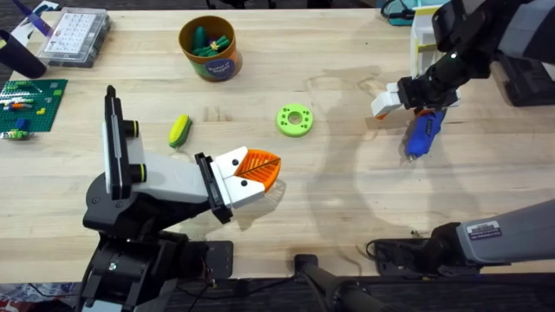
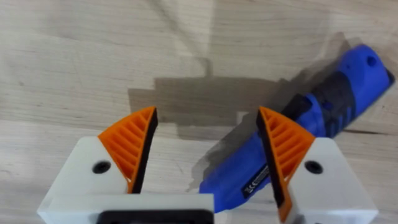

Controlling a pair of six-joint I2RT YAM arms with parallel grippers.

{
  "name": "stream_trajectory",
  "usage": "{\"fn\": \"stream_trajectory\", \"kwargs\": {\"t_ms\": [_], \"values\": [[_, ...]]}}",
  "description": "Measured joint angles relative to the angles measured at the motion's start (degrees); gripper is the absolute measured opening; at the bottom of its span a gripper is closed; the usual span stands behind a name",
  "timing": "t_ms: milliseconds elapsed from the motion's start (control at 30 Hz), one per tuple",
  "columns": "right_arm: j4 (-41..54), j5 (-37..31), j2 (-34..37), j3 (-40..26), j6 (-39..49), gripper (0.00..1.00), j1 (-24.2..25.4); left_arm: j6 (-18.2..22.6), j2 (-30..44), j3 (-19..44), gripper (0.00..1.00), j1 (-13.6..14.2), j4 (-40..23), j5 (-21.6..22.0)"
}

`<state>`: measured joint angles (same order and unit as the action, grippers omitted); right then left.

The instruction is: Pick up the gripper from the table and insert it into the empty holder that is missing its gripper. Then pick up a screw, insert it into the mounting hole, and use the screwdriver to tighten it. Finally, clean up the table by picking up the vegetable and placing it into the bucket.

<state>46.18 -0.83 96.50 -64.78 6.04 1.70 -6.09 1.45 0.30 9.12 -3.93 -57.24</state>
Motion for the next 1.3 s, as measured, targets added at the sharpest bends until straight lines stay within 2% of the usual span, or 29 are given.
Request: {"fn": "stream_trajectory", "kwargs": {"t_ms": [733,900,1133,1300], "values": [[4.00,0.21,0.49,-0.79,-3.33,0.968,-1.01,0.00,-0.02,0.00,0.009,-0.02,-0.98,0.08],[8.62,0.23,0.44,-6.14,-5.86,0.968,-1.79,0.00,-0.02,0.00,0.009,-0.02,-0.98,0.10],[18.47,0.21,-1.89,-18.07,-10.57,0.968,-1.82,0.00,-0.02,0.00,0.009,-0.02,-0.98,0.14],[24.16,-0.04,-4.83,-21.88,-15.42,0.968,-1.82,0.00,-0.02,0.00,0.009,-0.02,-0.98,0.14]]}}
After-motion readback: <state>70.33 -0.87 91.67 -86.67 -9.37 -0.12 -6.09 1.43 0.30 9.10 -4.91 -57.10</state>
